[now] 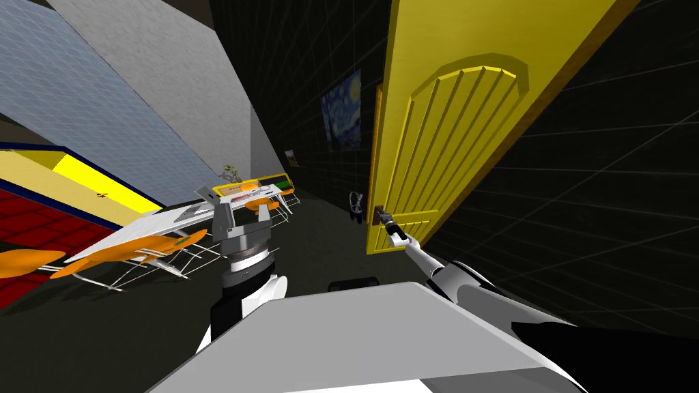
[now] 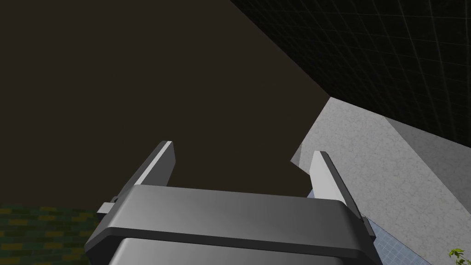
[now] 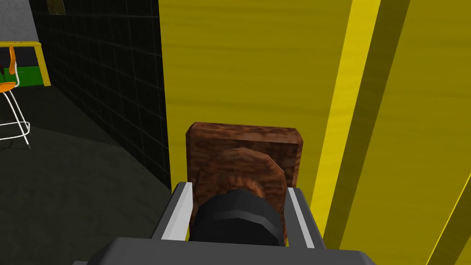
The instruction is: Pull the door open
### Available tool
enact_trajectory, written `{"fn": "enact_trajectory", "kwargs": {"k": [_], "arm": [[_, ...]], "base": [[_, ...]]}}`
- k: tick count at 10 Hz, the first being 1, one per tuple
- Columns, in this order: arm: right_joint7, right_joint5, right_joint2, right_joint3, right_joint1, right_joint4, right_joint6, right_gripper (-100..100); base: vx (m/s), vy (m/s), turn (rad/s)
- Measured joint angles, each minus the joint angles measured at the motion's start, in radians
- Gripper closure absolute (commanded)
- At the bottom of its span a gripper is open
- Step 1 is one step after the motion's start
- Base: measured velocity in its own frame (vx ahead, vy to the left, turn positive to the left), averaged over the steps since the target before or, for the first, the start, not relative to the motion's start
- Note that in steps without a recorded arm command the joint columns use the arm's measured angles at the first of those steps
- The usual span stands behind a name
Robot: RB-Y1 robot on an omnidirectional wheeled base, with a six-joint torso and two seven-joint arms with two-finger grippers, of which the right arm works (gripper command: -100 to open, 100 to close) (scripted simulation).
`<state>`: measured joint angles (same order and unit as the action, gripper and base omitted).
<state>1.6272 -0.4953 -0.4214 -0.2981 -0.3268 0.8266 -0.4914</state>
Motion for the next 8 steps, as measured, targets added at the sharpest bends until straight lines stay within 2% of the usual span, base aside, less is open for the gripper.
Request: {"fn": "enact_trajectory", "kwargs": {"k": [4,6,8], "arm": [[0.046,0.012,-0.022,-0.047,-0.002,0.007,-0.008,100],[0.056,0.016,-0.024,-0.059,0.002,0.014,-0.010,100],[0.075,0.022,-0.041,-0.080,0.004,0.031,-0.016,100]], "base": [[-0.163,-0.087,0.049],[-0.083,-0.054,0.032],[-0.163,-0.101,0.049]]}}
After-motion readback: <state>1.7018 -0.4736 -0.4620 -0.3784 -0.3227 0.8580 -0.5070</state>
